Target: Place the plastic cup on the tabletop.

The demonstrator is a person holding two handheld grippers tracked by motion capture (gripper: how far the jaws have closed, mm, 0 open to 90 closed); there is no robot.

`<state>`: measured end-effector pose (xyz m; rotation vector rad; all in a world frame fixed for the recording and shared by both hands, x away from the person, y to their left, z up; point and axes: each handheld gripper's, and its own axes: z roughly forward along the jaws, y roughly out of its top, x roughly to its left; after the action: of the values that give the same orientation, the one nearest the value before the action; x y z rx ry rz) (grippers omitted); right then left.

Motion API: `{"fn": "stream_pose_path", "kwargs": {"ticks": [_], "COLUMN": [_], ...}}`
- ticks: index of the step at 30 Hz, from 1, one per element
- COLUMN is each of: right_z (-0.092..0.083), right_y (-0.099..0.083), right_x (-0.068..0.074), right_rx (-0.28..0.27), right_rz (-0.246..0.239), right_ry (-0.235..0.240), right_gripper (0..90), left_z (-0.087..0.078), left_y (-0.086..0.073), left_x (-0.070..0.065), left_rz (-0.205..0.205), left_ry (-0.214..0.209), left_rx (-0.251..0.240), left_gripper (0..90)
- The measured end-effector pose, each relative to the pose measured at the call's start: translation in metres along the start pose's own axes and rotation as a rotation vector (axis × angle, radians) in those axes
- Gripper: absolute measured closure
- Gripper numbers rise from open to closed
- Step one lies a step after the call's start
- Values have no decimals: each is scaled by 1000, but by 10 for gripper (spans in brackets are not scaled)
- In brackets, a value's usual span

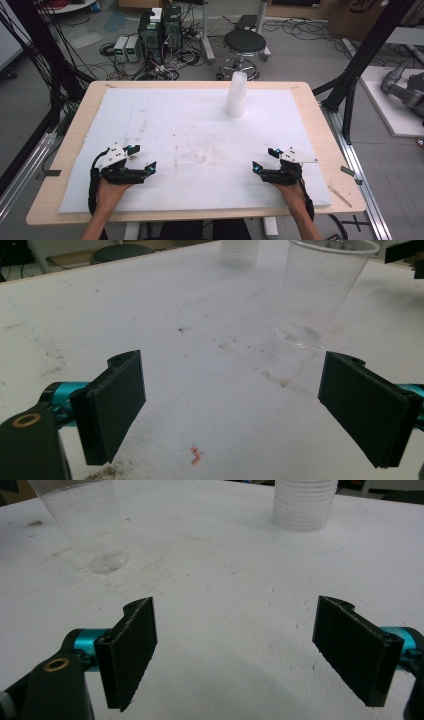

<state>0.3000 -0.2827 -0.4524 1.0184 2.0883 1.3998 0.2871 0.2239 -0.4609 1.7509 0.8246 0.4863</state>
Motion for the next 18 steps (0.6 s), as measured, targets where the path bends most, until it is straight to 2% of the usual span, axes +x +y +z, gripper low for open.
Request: {"fn": "stream_pose_path", "kwargs": {"ticks": [3, 7, 14, 18], "right_z": [0, 0, 0, 0], "right_y": [0, 0, 0, 0], "right_x": [1, 0, -1, -1], "right_rx": [3, 3, -1, 0], "right_rz": [-5, -2, -2, -1], "right_ry": [-1, 7, 12, 12], "right_gripper": [176, 176, 176, 176], "left_z": [1, -1, 0, 0], "left_y": [-3, -4, -4, -4], "left_x": [0, 1, -1, 0], "left_rz": [20, 7, 28, 15], "left_ry": [9, 13, 18, 22], "left_rx": [9, -11, 0, 0], "left_gripper": [116, 115, 116, 116]}}
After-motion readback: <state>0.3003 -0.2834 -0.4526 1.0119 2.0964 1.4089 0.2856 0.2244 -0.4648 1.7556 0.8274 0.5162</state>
